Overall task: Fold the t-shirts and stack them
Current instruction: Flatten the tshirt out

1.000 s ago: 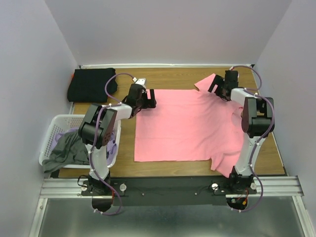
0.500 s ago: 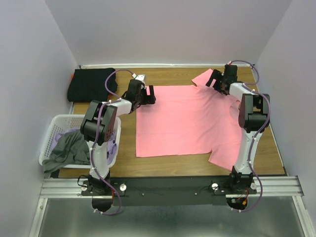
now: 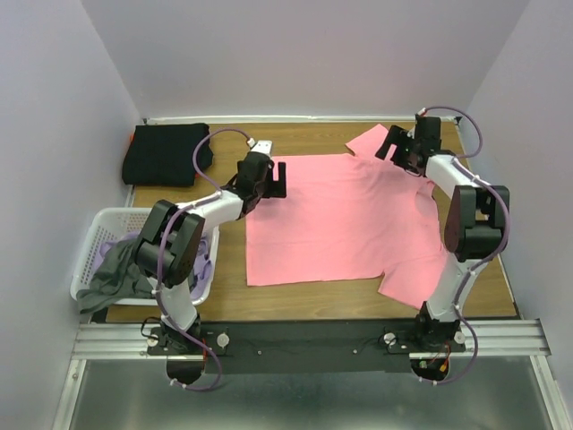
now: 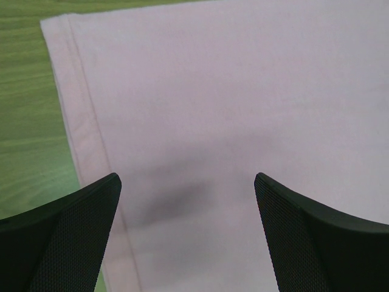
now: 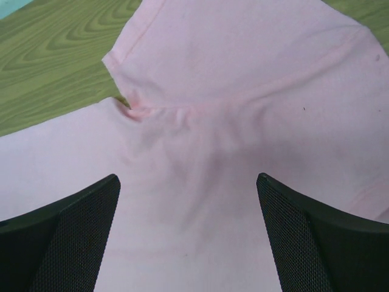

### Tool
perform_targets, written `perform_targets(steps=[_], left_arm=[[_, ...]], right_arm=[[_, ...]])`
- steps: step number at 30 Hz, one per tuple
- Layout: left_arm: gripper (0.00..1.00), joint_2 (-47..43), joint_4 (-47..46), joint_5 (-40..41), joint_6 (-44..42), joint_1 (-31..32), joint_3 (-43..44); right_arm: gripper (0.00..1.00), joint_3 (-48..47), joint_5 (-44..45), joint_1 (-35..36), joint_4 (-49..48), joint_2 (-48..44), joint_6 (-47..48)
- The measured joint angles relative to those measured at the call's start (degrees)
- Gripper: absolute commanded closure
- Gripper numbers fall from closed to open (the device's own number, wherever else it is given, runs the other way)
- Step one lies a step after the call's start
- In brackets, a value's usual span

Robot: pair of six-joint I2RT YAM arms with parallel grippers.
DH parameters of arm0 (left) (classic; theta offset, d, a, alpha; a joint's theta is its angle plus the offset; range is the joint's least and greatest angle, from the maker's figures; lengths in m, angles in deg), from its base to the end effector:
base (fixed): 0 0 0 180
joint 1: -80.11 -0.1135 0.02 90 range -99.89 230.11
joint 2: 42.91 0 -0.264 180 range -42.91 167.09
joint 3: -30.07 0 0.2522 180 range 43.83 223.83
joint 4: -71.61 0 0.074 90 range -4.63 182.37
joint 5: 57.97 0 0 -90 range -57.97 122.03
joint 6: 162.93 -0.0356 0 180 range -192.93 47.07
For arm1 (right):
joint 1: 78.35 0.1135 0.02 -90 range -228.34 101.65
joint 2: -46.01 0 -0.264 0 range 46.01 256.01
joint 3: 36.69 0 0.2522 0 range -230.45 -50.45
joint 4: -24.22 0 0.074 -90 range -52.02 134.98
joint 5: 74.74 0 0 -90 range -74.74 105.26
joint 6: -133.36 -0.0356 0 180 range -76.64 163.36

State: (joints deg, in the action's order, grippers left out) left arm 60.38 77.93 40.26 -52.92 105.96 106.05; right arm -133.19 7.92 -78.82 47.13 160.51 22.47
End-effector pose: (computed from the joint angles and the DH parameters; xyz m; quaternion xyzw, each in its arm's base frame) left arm 0.3584 -0.1680 0.1942 0.0109 0.8797 -0.1253 0.4585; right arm 0.4520 0.0008 0.2042 0.1421 0.8970 0.1308 0.3977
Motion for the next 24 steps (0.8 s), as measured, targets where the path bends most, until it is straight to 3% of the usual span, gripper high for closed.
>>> perform_targets(steps=[4,11,24], left_arm=[[0.02,-0.2,-0.5,0.0,1.0,1.3,-3.3],[0.02,-0.2,-1.5,0.1,2.4,1.3,-8.1],[0.02,3.1,-3.4,0.1,2.1,1.0,-5.2]], right_arm=[[0.0,6.0,0.0,0.0,-0.5,-7.1,0.0],[0.0,12.4,0.0,0.0,0.2,-8.0,-0.1],[0.0,8.8,-0.4,0.0,-0.7,-1.2,-0.6]])
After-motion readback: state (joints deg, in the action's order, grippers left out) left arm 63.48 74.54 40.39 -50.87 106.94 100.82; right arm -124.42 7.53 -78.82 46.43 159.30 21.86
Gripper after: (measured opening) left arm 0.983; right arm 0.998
